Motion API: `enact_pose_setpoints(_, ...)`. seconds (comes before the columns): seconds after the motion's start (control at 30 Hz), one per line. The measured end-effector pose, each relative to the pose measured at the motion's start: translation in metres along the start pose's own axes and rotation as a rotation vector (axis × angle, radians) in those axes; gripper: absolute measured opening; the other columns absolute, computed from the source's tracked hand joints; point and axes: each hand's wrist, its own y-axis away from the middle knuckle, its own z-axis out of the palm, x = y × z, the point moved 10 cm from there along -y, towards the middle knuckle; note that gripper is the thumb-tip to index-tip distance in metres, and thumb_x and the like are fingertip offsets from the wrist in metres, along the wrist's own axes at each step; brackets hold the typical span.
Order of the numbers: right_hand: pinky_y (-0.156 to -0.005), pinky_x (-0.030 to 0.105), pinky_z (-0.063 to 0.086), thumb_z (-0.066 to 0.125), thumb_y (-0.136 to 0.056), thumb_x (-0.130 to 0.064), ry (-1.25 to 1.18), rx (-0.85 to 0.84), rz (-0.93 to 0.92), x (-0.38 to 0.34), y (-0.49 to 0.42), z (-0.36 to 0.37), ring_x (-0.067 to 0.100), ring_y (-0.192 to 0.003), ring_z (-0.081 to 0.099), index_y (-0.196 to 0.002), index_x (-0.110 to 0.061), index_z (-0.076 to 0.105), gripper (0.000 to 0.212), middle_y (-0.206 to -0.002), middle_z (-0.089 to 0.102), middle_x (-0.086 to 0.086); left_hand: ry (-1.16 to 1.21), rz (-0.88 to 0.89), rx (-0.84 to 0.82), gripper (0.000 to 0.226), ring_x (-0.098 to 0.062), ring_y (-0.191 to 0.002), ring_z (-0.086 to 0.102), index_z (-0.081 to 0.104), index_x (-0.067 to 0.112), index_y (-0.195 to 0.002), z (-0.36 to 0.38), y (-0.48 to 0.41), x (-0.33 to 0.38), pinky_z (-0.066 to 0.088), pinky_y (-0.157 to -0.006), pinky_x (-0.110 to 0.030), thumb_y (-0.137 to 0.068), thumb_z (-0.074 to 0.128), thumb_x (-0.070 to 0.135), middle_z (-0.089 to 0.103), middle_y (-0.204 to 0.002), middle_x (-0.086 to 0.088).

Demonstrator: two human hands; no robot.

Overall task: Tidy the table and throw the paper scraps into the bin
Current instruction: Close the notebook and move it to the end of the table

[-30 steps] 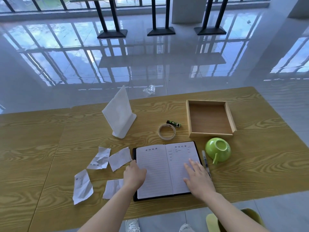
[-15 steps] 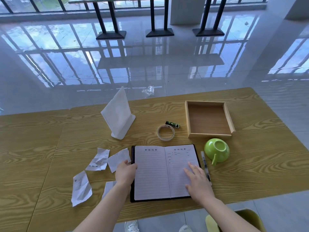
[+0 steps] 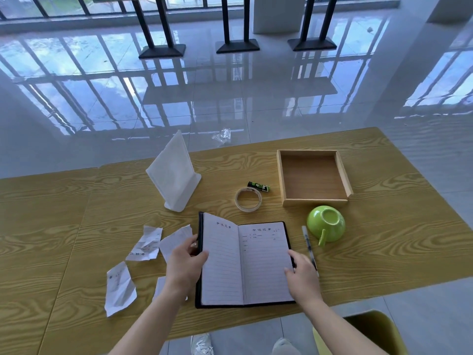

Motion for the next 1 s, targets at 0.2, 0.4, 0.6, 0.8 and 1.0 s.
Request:
enact_pose_setpoints(0.2, -0.101, 0.044, 0.046, 0.047, -0.095, -0.010, -0.263, 0.048, 0.229, 0.016, -0.007, -0.012, 0.023, -0.119, 0.056, -0.131, -0.014, 0.058, 0.039, -0.130, 0.062, 0.004, -0.103, 0.213, -0.004, 0.044, 0.001, -0.076, 0.067, 0.064, 0.029, -0.124, 0.040, 0.020, 0.040, 0.055, -0.065, -0.019, -0.082, 0.075, 0.025, 0.071, -0.080, 0.016)
enact_pose_setpoints(0.4, -0.102, 0.044, 0.048, 0.049, -0.097, -0.013, -0.443, 0.027, 0.298, 0.030, -0.011, -0.013, 0.021, -0.115, 0.057, -0.127, -0.011, 0.061, 0.033, -0.128, 0.063, 0.005, -0.278, 0.345, -0.032, 0.041, 0.002, -0.079, 0.063, 0.064, 0.030, -0.123, 0.094, 0.030, 0.074, 0.054, -0.071, -0.022, -0.083, 0.071, 0.032, 0.068, -0.084, 0.018)
enact_pose_setpoints(0.6, -0.102, 0.044, 0.048, 0.052, -0.097, -0.008, -0.599, -0.003, 0.321, 0.037, -0.014, -0.010, 0.022, -0.112, 0.060, -0.123, -0.006, 0.063, 0.028, -0.121, 0.065, 0.010, -0.502, 0.373, -0.058, 0.032, -0.024, -0.092, 0.062, 0.064, 0.024, -0.113, 0.155, 0.031, 0.086, 0.048, -0.074, -0.032, -0.081, 0.061, 0.029, 0.067, -0.097, 0.000)
enact_pose_setpoints(0.8, -0.103, 0.047, 0.048, 0.049, -0.098, -0.007, -0.698, -0.055, 0.362, 0.049, -0.012, -0.009, 0.029, -0.109, 0.063, -0.120, -0.004, 0.064, 0.027, -0.113, 0.068, 0.016, -0.796, 0.386, -0.111, 0.018, -0.030, -0.094, 0.061, 0.058, 0.016, -0.101, 0.209, 0.033, 0.072, 0.046, -0.069, -0.036, -0.086, 0.054, 0.026, 0.058, -0.106, -0.005)
enact_pose_setpoints(1.0, -0.092, 0.035, 0.052, 0.046, -0.100, -0.012, -0.787, -0.097, 0.368, 0.048, -0.006, -0.004, 0.018, -0.110, 0.062, -0.120, -0.008, 0.065, 0.028, -0.118, 0.067, 0.010, -1.010, 0.449, -0.163, 0.020, -0.026, -0.099, 0.055, 0.056, 0.016, -0.104, 0.237, 0.036, 0.052, 0.046, -0.064, -0.035, -0.086, 0.057, 0.025, 0.055, -0.113, -0.005)
